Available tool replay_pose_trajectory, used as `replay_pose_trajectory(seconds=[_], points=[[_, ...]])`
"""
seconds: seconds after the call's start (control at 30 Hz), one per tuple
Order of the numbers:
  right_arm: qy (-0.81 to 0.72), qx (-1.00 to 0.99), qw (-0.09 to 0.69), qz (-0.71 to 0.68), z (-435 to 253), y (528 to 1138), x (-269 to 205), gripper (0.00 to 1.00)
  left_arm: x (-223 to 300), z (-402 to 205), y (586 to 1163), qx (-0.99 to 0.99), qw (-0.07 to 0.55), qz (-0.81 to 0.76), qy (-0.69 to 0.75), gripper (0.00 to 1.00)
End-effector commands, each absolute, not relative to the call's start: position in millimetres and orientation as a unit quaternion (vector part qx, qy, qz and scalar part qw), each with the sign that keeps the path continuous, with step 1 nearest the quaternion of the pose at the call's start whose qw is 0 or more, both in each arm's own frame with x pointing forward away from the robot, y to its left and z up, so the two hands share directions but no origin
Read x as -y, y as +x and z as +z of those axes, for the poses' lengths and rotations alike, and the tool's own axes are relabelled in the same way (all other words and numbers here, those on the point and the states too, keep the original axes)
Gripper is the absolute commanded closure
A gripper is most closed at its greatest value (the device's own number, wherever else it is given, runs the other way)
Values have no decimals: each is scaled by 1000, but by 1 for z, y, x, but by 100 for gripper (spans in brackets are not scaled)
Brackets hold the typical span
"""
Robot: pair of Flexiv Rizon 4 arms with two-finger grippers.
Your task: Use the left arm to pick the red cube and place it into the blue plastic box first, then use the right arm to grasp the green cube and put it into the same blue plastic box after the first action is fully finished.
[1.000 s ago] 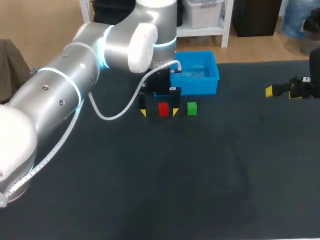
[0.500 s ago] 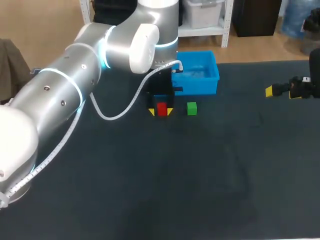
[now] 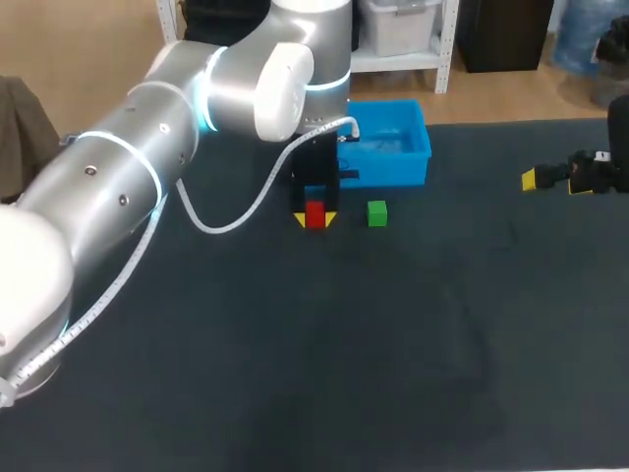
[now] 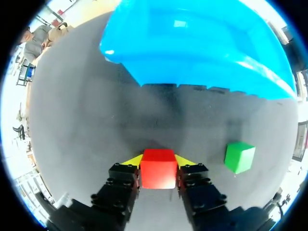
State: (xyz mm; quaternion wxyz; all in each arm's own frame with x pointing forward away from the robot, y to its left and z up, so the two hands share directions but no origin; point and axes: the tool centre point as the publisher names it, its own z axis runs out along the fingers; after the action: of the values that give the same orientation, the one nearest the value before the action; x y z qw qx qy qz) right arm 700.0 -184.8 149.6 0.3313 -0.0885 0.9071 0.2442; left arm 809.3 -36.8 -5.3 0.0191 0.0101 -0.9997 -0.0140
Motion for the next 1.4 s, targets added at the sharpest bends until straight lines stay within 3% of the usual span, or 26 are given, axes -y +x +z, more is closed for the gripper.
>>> replay_pose_trajectory(seconds=[0.03, 0.73, 1.4], points=[[-88, -907, 331, 243, 150, 700, 185, 0, 40, 11, 815, 993, 115, -22, 9, 100], [-88, -907, 331, 243, 150, 700, 185, 0, 39, 60, 812, 995, 98, -4, 3, 100], [-88, -907, 331, 243, 150, 700, 185, 0, 38, 113, 830, 999, 38, 15, -9, 100]])
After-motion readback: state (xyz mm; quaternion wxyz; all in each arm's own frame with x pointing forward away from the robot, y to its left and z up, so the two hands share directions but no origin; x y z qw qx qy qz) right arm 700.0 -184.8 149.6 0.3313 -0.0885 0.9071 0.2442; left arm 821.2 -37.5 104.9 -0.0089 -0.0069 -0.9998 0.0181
